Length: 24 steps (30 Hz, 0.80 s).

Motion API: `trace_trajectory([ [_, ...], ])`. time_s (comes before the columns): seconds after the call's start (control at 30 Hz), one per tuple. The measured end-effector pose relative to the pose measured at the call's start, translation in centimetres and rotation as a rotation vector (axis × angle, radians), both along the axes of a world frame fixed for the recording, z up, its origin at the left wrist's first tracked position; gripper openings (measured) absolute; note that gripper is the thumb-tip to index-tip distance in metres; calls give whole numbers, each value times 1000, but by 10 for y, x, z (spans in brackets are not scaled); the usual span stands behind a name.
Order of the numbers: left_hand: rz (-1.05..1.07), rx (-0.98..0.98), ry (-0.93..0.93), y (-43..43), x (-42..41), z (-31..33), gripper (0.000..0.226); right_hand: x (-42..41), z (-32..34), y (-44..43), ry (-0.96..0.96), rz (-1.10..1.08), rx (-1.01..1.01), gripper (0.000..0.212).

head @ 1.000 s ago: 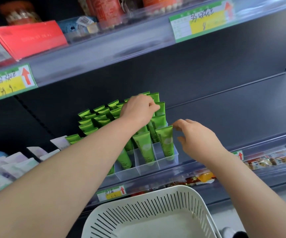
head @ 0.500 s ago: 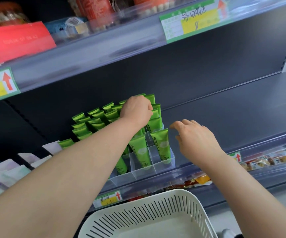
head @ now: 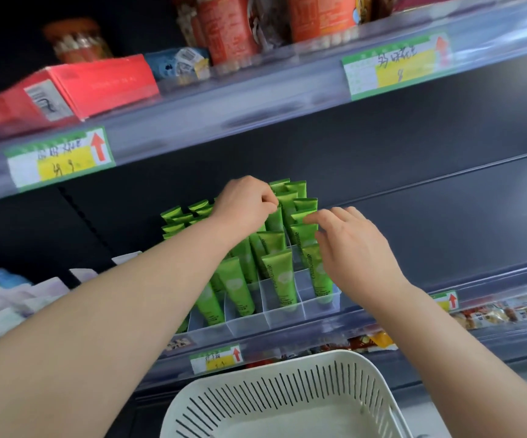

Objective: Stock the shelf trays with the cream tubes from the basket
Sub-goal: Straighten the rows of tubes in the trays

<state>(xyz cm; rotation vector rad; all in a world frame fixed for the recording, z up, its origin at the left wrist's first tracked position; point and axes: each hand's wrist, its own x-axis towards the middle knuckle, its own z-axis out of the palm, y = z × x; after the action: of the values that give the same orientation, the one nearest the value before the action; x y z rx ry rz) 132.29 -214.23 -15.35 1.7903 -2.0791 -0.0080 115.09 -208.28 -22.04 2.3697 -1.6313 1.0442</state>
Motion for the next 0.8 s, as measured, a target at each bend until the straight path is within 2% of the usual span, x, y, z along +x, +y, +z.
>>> trace_trajectory([
  [0.13, -40, 85, -88, 11, 12, -1, 7, 20, 7, -3, 180, 147, 62, 30],
  [0.23, -40, 132, -124, 15, 13, -7, 8, 31, 1, -8, 292, 165, 110, 27],
  [0.57, -19, 162, -189, 12, 6, -23, 18, 32, -5, -11, 323, 117, 112, 25],
  [0.8, -4, 194, -208, 12, 10, -22, 15, 26, 3, -10, 195, 111, 152, 30],
])
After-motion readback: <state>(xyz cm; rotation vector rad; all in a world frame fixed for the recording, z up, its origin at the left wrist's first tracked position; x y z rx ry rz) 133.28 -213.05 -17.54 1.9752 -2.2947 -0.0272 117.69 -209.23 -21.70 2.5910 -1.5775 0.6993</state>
